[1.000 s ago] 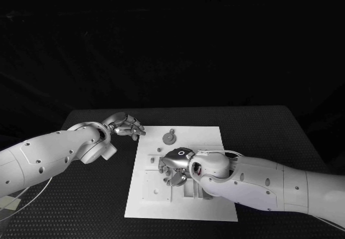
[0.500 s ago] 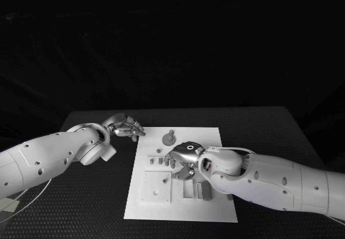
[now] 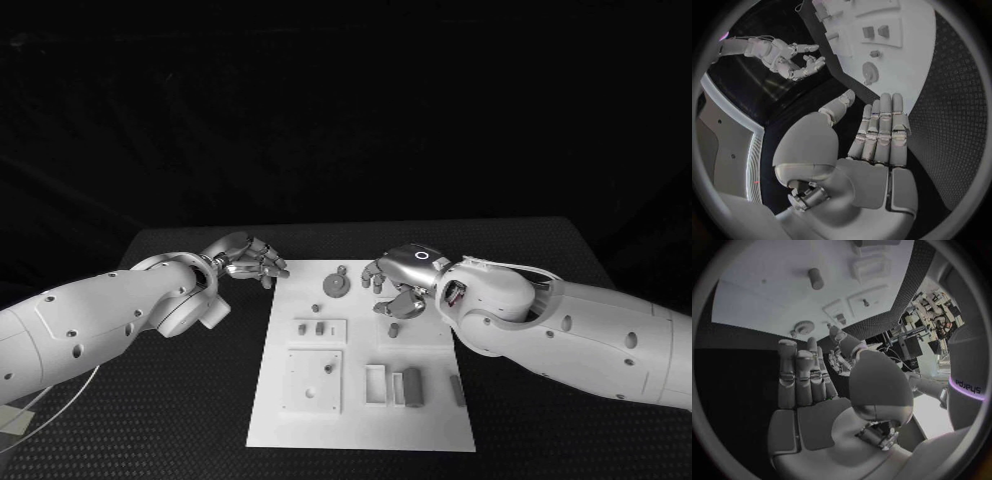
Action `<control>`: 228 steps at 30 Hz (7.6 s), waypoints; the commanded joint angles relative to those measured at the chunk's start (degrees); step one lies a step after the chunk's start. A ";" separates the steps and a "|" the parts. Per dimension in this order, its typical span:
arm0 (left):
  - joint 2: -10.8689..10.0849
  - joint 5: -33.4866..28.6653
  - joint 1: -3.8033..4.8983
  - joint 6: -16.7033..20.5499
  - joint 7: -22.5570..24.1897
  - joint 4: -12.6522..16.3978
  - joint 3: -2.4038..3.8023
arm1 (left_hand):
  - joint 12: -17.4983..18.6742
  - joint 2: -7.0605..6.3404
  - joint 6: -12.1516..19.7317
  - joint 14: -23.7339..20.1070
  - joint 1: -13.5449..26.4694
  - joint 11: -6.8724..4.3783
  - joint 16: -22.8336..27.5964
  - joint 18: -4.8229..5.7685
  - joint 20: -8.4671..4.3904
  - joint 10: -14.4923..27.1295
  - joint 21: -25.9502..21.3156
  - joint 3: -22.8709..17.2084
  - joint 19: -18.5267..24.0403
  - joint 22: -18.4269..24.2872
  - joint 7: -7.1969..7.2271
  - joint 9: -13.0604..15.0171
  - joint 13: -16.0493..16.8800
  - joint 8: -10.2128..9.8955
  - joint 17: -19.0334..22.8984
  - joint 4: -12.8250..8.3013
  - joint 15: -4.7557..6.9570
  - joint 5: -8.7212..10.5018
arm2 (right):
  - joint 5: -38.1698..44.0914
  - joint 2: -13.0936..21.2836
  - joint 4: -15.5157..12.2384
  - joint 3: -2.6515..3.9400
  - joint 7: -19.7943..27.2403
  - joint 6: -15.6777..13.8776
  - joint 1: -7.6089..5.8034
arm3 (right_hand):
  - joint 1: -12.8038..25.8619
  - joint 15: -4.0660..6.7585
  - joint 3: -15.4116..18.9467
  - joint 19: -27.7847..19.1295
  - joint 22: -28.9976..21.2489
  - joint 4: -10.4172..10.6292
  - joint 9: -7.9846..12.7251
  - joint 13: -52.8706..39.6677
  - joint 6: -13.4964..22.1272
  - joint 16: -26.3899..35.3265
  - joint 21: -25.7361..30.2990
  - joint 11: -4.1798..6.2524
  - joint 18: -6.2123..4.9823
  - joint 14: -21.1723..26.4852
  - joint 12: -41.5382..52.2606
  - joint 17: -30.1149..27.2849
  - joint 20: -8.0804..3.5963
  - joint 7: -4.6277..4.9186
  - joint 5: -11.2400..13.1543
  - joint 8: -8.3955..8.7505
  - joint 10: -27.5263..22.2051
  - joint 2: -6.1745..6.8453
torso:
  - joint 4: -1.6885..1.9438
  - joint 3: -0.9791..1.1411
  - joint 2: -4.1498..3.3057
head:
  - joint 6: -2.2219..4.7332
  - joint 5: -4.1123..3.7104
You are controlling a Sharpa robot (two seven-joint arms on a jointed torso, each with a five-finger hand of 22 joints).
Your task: Assemble the parts on the task board
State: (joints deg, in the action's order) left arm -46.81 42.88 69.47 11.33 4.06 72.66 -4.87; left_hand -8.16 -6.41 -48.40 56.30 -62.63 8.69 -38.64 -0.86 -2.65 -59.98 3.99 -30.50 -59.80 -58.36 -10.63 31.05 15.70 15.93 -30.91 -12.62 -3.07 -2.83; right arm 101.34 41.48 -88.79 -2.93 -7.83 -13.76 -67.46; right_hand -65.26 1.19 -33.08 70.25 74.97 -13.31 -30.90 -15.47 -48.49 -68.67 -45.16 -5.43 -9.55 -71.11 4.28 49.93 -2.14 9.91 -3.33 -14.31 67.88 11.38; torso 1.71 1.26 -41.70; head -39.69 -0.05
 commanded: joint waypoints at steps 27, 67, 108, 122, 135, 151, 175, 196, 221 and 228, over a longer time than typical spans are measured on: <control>0.02 -0.11 0.08 -0.39 0.74 -0.45 0.04 | -0.11 -0.19 0.22 0.52 0.26 -0.04 0.47 -1.04 0.11 0.35 0.00 0.20 -0.23 0.12 -0.01 -0.04 -0.13 -0.09 -0.26 0.29 -0.04 -0.14 | 4.36 0.74 0.65 -1.29 -1.22 16.03 -0.29 | 0.19 -2.42 -1.27 -1.53 1.12 5.98 1.45 2.73 3.19 -0.10 1.52 -2.33 -5.45 2.24 0.11 -0.48 0.86 -1.43 -0.21 0.04 -6.74 3.02 | 0.20 -0.04 -0.06 | 0.24 -0.07; -0.01 -0.06 0.08 -0.56 0.24 -0.48 0.04 | -0.15 0.03 0.11 0.65 0.31 -0.02 0.66 -1.07 0.09 0.42 0.05 0.25 -0.29 0.13 0.04 -0.02 -0.21 0.01 -0.60 0.45 -0.03 -0.14 | 5.36 -1.59 3.08 -2.42 -0.20 14.82 1.33 | -0.28 1.04 0.42 0.63 1.05 -1.34 0.78 0.33 -4.92 -0.02 0.87 1.24 -5.45 -0.75 3.39 -1.50 0.24 -1.50 -0.29 -4.20 2.70 -5.13 | 0.24 -0.07 -0.09 | -0.33 0.30; 0.05 -0.06 0.06 -0.71 0.23 -0.80 0.04 | -0.19 0.18 0.13 0.71 0.43 -0.01 0.87 -1.07 0.09 0.48 0.06 0.31 -0.31 0.16 0.03 -0.04 -0.29 0.02 -0.89 0.65 -0.02 -0.14 | 7.40 -0.20 1.44 -1.88 -1.87 3.08 1.45 | -1.44 3.11 0.15 2.02 1.26 -3.43 -0.99 -2.44 -9.27 -0.36 -0.57 3.36 -5.45 -2.46 4.84 -1.08 -0.27 -3.32 -0.30 -6.44 7.55 -10.44 | 0.20 -0.07 -0.08 | -0.38 0.60; 0.16 -0.06 0.06 -0.71 0.26 -1.09 0.04 | -0.21 0.22 0.13 0.73 0.42 -0.01 0.95 -1.08 0.09 0.49 0.06 0.31 -0.30 0.17 0.04 -0.05 -0.32 0.04 -0.99 0.68 -0.02 -0.14 | 5.99 -2.32 -2.19 -1.78 -1.00 2.16 1.55 | -1.59 3.20 0.12 2.07 1.26 -3.43 -1.12 -2.62 -9.38 -0.40 -0.71 3.44 -5.45 -2.51 4.83 -1.01 -0.31 -3.35 -0.31 -6.49 7.68 -10.35 | 0.19 -0.08 -0.11 | -0.76 2.66; 0.69 -0.08 0.09 -0.21 0.23 -1.20 0.04 | -0.22 0.20 0.15 0.75 0.39 -0.01 1.02 -1.08 0.09 0.51 0.05 0.33 -0.29 0.18 0.03 -0.06 -0.34 0.03 -1.09 0.67 -0.02 -0.14 | 3.22 -8.32 -3.43 -1.80 0.15 4.29 1.61 | -1.60 3.24 0.07 2.06 1.24 -3.41 -1.17 -2.71 -9.32 -0.38 -0.74 3.47 -5.45 -2.48 4.77 -0.98 -0.34 -3.31 -0.31 -6.45 7.68 -10.45 | 0.50 -0.21 -0.11 | -1.06 4.61; 1.16 -0.10 0.20 -0.19 -0.20 -1.24 0.05 | -0.26 0.29 0.14 0.77 0.44 0.00 1.13 -1.07 0.10 0.50 0.05 0.34 -0.29 0.19 0.03 -0.06 -0.37 0.05 -1.22 0.78 -0.03 -0.14 | 2.83 -14.37 -0.69 -4.66 0.58 5.93 2.80 | -1.59 3.25 0.02 1.98 1.20 -3.44 -1.24 -2.83 -9.16 -0.32 -0.74 3.47 -5.45 -2.40 4.64 -0.95 -0.37 -3.26 -0.31 -6.35 7.60 -10.64 | 0.45 -0.21 -0.13 | -1.84 6.67; 1.46 -0.10 0.24 -0.34 -0.20 -1.37 0.05 | -0.29 0.37 0.16 0.80 0.42 -0.01 1.27 -1.08 0.10 0.53 0.05 0.34 -0.28 0.21 0.03 -0.08 -0.42 0.06 -1.40 0.83 -0.03 -0.14 | 2.61 -15.50 1.88 -6.12 1.93 7.46 4.30 | -1.57 3.23 -0.01 1.86 1.17 -3.46 -1.33 -2.96 -9.06 -0.24 -0.72 3.45 -5.45 -2.32 4.52 -0.92 -0.39 -3.24 -0.31 -6.29 7.54 -10.71 | 0.22 -0.09 -0.08 | -2.85 7.10; 1.56 -0.10 0.23 -0.41 -0.14 -1.40 0.04 | -0.32 0.39 0.18 0.83 0.48 0.00 1.39 -1.07 0.11 0.54 0.06 0.39 -0.29 0.22 0.02 -0.09 -0.46 0.06 -1.58 0.91 -0.03 -0.14 | 2.96 -16.11 3.66 -7.30 2.27 8.22 4.83 | -1.61 3.23 -0.01 1.80 1.17 -3.48 -1.41 -3.07 -9.05 -0.21 -0.73 3.45 -5.45 -2.29 4.44 -0.89 -0.40 -3.24 -0.30 -6.27 7.52 -10.65 | 0.18 -0.12 -0.07 | -3.16 7.56; 1.41 -0.10 0.23 -0.43 -0.18 -1.37 0.04 | -0.35 0.41 0.20 0.87 0.51 0.00 1.54 -1.08 0.10 0.57 0.05 0.43 -0.27 0.25 0.02 -0.11 -0.50 0.07 -1.77 0.99 -0.03 -0.14 | 2.30 -16.87 4.82 -7.59 3.16 7.90 5.03 | -0.88 2.93 0.39 1.51 1.14 -3.32 -1.47 -3.31 -8.59 -0.01 -0.67 3.16 -5.45 -2.13 3.83 -0.83 -0.27 -3.16 -0.29 -5.85 6.85 -8.89 | 0.23 -0.15 -0.06 | -2.87 7.39; 1.30 -0.10 0.23 -0.41 -0.23 -1.38 0.04 | -0.36 0.39 0.21 0.88 0.57 0.01 1.58 -1.07 0.11 0.57 0.05 0.46 -0.27 0.25 0.01 -0.11 -0.52 0.07 -1.82 1.03 -0.03 -0.14 | 1.24 -16.66 4.77 -7.59 3.56 7.35 5.03 | 1.65 1.77 0.82 1.59 0.93 -2.52 -0.94 -3.10 -5.71 0.07 -0.34 1.93 -5.45 -2.03 1.93 -0.70 -0.31 -1.87 -0.31 -3.93 4.01 -5.07 | 0.23 -0.14 -0.06 | -2.88 7.39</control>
State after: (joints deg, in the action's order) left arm -45.53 42.87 69.61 11.20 3.53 71.17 -4.87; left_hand -8.16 -6.22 -48.41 56.71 -62.45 8.89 -37.27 -0.86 -2.64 -59.78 3.99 -30.10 -59.79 -58.20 -10.63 31.03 15.24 15.93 -32.67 -11.90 -3.07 -2.83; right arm 103.32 24.79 -84.00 -10.50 -5.09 -6.69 -62.51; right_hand -63.84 3.37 -32.29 71.95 74.97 -16.17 -31.95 -18.62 -54.64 -68.94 -45.70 -3.52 -9.36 -73.15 6.51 49.16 -2.20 7.84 -3.34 -18.42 72.31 5.59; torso 1.93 1.12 -41.76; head -42.56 7.34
